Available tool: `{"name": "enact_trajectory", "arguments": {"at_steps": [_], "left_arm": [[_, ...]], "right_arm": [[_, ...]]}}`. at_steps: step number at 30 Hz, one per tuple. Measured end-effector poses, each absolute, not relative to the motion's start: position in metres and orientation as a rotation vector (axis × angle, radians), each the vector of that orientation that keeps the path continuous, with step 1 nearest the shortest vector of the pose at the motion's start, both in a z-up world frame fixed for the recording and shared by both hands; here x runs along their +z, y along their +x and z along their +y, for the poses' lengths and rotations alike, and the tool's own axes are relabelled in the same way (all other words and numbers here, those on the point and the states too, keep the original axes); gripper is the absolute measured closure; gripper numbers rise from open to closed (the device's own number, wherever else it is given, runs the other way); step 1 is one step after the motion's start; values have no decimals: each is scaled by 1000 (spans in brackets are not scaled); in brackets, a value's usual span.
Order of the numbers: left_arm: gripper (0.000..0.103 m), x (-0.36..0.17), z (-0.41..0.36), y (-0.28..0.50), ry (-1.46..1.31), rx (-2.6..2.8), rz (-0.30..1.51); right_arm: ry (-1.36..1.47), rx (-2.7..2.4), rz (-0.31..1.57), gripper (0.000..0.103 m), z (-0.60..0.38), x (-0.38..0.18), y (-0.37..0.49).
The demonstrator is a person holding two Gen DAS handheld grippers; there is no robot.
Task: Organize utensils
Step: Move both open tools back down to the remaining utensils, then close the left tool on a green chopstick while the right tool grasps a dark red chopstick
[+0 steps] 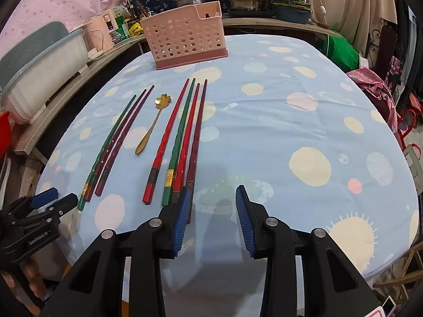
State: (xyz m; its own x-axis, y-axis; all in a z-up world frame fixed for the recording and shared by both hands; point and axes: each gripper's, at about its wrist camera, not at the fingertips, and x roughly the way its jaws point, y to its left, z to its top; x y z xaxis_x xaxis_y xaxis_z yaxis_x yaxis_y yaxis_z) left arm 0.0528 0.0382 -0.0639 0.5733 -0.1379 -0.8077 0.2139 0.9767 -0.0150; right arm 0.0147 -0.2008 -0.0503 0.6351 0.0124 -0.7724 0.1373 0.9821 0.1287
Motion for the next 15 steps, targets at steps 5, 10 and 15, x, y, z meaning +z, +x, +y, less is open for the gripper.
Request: {"name": "enact_trajectory", "arguments": {"at_steps": [5,10,15], "left_arm": [[43,-59,30,47,98,-248,920],[43,-69,26,50,110,-250,951],[43,-69,36,57,90,-208,952]], "right_arm": [[188,-72,881,67,-202,-50,16],[187,-69,885,67,-202,-51,17],[190,-68,885,67,-203,-51,17]]}}
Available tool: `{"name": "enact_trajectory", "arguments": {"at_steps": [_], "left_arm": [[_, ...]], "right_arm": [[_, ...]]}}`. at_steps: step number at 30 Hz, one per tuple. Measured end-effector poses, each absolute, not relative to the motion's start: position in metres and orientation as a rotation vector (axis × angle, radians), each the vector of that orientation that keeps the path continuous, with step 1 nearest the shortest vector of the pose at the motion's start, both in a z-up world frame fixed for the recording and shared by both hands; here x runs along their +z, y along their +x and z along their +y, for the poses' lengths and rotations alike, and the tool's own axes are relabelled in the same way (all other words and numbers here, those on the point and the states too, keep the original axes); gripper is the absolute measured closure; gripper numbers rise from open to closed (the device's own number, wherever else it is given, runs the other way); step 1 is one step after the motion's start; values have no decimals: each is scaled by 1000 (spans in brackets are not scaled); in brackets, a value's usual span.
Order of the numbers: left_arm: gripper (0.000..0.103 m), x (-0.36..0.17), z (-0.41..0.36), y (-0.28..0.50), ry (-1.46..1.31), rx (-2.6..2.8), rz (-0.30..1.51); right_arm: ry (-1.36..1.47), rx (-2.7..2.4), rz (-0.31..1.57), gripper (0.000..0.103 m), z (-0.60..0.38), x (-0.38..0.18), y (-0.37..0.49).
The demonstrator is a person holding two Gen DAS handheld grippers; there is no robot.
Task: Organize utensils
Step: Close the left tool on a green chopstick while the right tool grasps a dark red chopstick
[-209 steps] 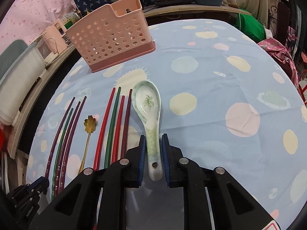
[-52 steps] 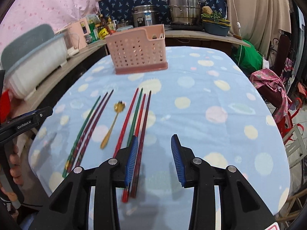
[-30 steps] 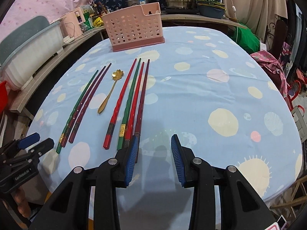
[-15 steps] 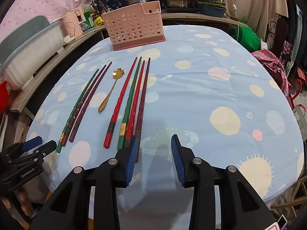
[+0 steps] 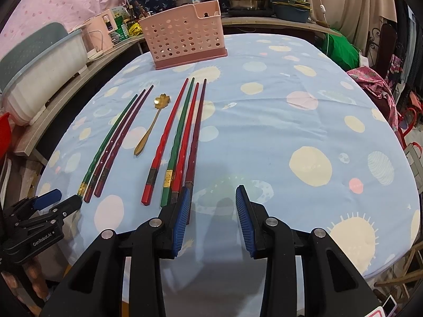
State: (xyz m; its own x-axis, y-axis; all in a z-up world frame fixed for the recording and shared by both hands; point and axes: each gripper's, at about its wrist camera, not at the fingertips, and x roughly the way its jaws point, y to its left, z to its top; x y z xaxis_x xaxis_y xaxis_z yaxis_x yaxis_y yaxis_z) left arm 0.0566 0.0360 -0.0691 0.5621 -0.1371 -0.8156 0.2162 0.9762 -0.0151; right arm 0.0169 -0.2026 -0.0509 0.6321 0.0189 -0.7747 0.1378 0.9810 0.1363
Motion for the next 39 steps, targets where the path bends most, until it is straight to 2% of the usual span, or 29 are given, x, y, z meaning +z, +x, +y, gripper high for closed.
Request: {"name": "enact_trajectory", "arguments": {"at_steps": [9,14,25,32,34,35,36,38,39], "left_arm": [[43,-71,40,67,75,-188,947],[49,-71,36,72,76,-194,936],[52,-72,32,74,85,-196,919],[52,-72,30,74,82,-196,914],[53,-72,30,74,83,-197,912],[56,-72,30,74,84,-200,910],[60,-72,29,73,85,-204,909],[72,-71,29,72,84,-216,908],[75,-70,28,72,83,-220,908]], "right_arm": [[191,-60,896,67,-203,-55,20],[186,-48,901,68,-200,-56,21],[161,-40,909,76,-194,-62,25],[135,-49,895,78,-191,-63,28],[115,-55,888,83,-189,-64,29],[107,-56,882,86,-188,-64,29],[105,-55,877,92,-188,-64,28],[108,-53,868,95,-189,-65,27],[109,-51,867,96,-189,-65,27]]}}
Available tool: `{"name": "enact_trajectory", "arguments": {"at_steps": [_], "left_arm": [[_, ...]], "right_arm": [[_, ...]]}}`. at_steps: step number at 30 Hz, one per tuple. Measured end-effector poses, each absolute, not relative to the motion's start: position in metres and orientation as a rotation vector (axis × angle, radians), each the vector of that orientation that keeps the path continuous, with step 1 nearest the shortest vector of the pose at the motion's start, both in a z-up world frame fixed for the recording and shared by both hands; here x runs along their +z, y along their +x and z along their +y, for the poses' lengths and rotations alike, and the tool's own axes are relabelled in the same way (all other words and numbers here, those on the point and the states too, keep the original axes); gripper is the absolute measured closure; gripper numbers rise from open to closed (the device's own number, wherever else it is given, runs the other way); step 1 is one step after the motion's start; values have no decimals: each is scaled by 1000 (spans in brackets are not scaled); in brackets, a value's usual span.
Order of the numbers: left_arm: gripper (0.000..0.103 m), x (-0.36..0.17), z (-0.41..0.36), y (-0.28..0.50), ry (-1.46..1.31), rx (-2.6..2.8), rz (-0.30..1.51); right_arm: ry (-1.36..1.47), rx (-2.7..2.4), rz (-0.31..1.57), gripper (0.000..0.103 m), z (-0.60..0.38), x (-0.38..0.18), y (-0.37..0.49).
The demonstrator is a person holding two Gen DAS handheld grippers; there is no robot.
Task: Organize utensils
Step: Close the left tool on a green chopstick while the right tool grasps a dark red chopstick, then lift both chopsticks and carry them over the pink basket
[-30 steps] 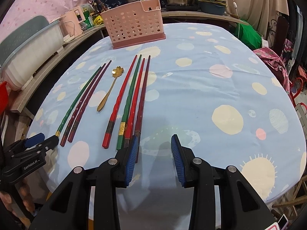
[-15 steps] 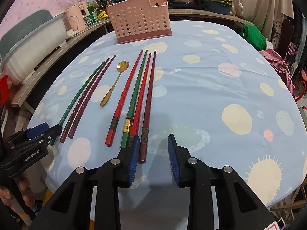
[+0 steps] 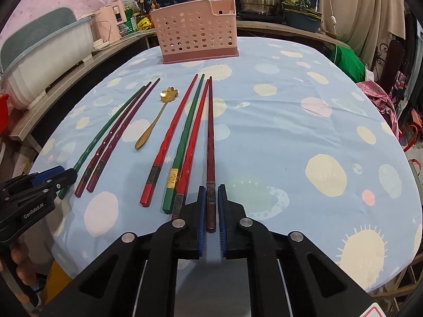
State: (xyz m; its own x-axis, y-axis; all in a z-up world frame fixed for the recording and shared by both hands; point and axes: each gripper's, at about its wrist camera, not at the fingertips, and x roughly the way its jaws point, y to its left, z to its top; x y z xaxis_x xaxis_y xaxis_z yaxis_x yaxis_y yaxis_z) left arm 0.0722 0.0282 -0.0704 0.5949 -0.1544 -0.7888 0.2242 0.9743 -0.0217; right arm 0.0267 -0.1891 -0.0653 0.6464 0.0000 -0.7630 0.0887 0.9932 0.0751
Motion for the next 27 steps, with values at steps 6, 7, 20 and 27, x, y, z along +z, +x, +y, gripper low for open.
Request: {"name": "enact_trajectory", "arguments": {"at_steps": [6,7,20,27], "left_arm": [[95,-69,28,70,65,-259,919],[95,-69,28,69,61,-264,921],[96,-27,45,72,-47,-271,874],[96,13,50,89,-79,-269,802]], "right_arm": [[123,-43,870,96,-189,-63,24],[130,-41,869,96,-190,-63,24],[219,-38,773,96,-212,-15,22],[234,-43,671,96,-233,31,33]]}}
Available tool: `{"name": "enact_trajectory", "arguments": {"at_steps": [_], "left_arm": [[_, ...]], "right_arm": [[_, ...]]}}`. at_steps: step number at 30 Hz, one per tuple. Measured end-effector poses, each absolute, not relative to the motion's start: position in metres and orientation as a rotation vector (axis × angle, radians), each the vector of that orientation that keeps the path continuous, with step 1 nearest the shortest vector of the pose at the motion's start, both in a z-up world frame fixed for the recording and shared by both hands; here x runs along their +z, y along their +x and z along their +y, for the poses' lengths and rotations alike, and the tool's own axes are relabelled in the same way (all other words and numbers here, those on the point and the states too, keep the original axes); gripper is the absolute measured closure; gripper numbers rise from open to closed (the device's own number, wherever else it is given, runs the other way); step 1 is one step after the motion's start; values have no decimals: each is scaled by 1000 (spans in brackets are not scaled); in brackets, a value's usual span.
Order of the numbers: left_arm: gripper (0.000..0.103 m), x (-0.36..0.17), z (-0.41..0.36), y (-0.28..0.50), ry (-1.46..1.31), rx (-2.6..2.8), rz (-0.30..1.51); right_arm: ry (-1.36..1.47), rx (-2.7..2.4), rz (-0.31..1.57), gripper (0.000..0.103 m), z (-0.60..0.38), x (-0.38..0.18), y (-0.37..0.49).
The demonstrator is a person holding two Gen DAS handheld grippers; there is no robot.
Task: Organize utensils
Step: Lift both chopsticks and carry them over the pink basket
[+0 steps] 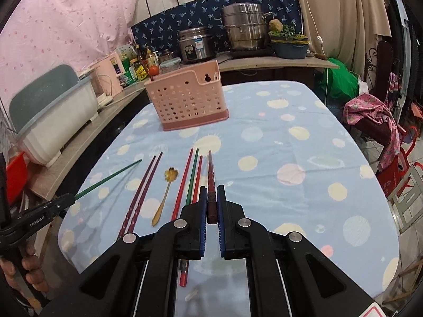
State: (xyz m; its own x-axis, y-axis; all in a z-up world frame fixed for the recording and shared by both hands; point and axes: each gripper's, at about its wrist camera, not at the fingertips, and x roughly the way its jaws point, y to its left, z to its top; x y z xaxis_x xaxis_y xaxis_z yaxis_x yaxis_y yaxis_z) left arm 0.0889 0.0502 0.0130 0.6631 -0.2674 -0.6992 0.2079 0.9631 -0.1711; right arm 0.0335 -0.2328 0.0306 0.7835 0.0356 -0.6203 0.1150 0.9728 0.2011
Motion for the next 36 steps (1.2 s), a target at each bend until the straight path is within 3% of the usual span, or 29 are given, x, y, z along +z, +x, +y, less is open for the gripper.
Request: {"name": "enact_trajectory", "arguments": {"at_steps": [22,36], "left_arm": [[96,116,45,177,-103,-262,621],[96,220,22,225,-128,-331,405]], "right_arm": [[284,5,486,96,-274,130,118],[310,65,325,96,-278,208,183]]}}
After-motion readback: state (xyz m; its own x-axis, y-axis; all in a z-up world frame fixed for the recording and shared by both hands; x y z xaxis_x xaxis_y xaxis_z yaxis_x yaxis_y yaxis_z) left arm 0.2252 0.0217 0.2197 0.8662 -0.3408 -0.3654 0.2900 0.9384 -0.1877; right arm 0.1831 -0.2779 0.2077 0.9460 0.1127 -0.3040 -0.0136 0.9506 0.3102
